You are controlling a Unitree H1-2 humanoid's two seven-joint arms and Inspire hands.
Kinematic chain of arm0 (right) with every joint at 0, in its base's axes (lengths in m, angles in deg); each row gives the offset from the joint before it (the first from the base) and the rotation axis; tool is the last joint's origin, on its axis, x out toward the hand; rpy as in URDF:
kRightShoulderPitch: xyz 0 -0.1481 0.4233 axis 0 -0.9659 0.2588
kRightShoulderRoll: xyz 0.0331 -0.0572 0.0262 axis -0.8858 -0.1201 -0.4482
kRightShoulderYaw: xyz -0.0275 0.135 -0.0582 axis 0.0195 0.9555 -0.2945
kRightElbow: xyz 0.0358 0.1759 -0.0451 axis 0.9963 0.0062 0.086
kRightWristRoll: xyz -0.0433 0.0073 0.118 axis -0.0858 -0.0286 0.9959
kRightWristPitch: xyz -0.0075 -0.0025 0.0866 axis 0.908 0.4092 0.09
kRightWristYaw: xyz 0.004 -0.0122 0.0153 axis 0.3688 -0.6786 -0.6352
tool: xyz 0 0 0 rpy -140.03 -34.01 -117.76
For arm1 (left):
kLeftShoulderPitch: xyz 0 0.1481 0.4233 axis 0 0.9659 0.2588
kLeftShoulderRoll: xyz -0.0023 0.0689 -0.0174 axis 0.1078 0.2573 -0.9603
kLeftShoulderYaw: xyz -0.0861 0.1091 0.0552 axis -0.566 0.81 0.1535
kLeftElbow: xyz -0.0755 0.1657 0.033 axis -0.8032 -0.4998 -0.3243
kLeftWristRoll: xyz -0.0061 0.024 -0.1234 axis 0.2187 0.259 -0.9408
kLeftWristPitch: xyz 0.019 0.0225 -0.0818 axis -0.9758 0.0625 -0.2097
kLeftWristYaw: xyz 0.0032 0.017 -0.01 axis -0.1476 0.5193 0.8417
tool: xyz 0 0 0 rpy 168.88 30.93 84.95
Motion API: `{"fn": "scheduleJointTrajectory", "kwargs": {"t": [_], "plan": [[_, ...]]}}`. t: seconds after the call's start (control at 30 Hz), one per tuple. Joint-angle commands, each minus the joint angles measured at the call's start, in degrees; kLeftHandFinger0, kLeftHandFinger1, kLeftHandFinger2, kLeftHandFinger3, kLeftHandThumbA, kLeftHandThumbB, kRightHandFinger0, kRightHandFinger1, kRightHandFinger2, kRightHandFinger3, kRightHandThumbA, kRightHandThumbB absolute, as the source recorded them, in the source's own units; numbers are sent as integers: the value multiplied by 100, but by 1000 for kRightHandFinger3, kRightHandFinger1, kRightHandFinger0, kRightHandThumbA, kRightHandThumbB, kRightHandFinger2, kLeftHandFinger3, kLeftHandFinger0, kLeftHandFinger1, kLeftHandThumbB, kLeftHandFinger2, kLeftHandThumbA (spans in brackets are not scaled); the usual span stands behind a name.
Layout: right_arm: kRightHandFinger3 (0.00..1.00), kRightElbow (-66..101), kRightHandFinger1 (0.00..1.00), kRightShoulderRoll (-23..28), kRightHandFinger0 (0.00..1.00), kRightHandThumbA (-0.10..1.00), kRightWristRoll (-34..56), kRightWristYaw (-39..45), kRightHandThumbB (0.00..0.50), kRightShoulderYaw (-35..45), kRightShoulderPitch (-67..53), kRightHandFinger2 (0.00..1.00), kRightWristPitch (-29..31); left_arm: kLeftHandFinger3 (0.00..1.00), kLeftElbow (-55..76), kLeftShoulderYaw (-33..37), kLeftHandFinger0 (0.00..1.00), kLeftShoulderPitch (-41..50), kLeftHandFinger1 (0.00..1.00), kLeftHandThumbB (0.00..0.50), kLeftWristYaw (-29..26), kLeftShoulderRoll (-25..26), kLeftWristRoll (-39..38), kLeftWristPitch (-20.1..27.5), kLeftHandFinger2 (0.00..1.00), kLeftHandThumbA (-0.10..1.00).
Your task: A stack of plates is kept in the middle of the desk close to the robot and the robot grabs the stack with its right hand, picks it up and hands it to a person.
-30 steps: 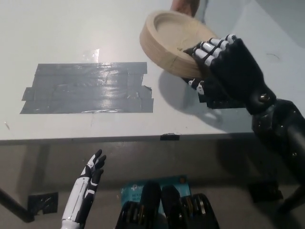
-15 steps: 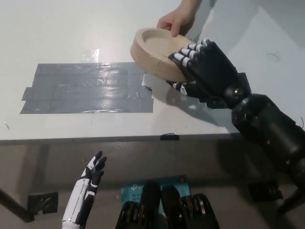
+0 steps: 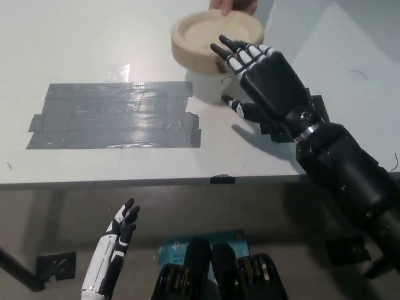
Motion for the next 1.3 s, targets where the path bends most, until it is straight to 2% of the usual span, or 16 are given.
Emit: {"fn": "scheduleJointTrajectory", "kwargs": {"t": [0.0,0.27,0.4,0.47,0.6,0.67,0.8,0.87,0.93,0.97,1.07,1.1,1.17,1.27], "plan": [[1000,1243,1000,100,1000,821,941,1649,500,403,-114,1000,-515,1000,187,34,1000,-36,1000,0,97,58,-5,58,1000,1000],[1000,3182,1000,465,1000,940,1495,2630,500,873,-771,1000,-828,1000,159,26,1000,-45,1000,0,106,56,-53,73,1000,1000],[1000,4298,1000,630,1000,932,1835,2744,500,1234,-1257,1000,-984,1000,129,34,1000,-83,1000,0,102,64,-21,85,1000,1000],[1000,4931,1000,700,1000,917,2088,2827,484,1437,-1558,1000,-1072,1000,115,33,1000,-110,1000,0,95,71,0,95,1000,1000],[1000,6269,1000,759,1000,1000,2504,2909,444,1774,-2405,1000,-1327,1000,143,18,1000,-88,1000,0,76,73,22,79,1000,1000],[1000,6646,1000,755,1000,1000,2620,2924,434,1858,-2725,1000,-1392,1000,144,25,1000,-77,1000,0,68,68,37,87,1000,1000],[1000,7089,1000,560,1000,1000,3242,2441,360,1912,-3716,1000,-1048,1000,98,37,1000,-55,1000,1,34,66,111,107,1000,1000],[1000,7123,1000,486,1000,1000,3345,2384,356,1885,-3982,1000,-961,1000,96,33,1000,-38,1000,0,27,57,105,103,1000,1000],[1000,6811,1000,220,1000,1000,3572,2046,330,1747,-4611,1000,-577,1000,45,35,1000,-4,1000,0,10,50,91,207,1000,1000],[1000,6617,1000,110,1000,1000,3670,1977,335,1728,-4765,1000,-468,1000,35,34,1000,3,1000,0,2,40,91,211,1000,1000],[1000,6401,1000,-18,1000,1000,3846,1948,324,1709,-4935,1000,-395,1000,44,30,1000,23,1000,1,-2,34,86,198,1000,1000],[1000,5864,1000,-290,1000,1000,4325,1937,302,1713,-5167,1000,-285,1000,37,19,1000,-9,1000,0,-5,14,64,169,1000,1000],[1000,5312,1000,-551,1000,1000,4661,1997,296,1749,-5312,1000,-271,1000,39,1,1000,-8,1000,0,-12,-3,35,151,1000,1000],[1000,4728,1000,-732,1000,1000,4614,2126,283,1783,-5335,1000,-391,1000,53,-21,1000,13,1000,0,-9,31,33,179,1000,1000]]}}
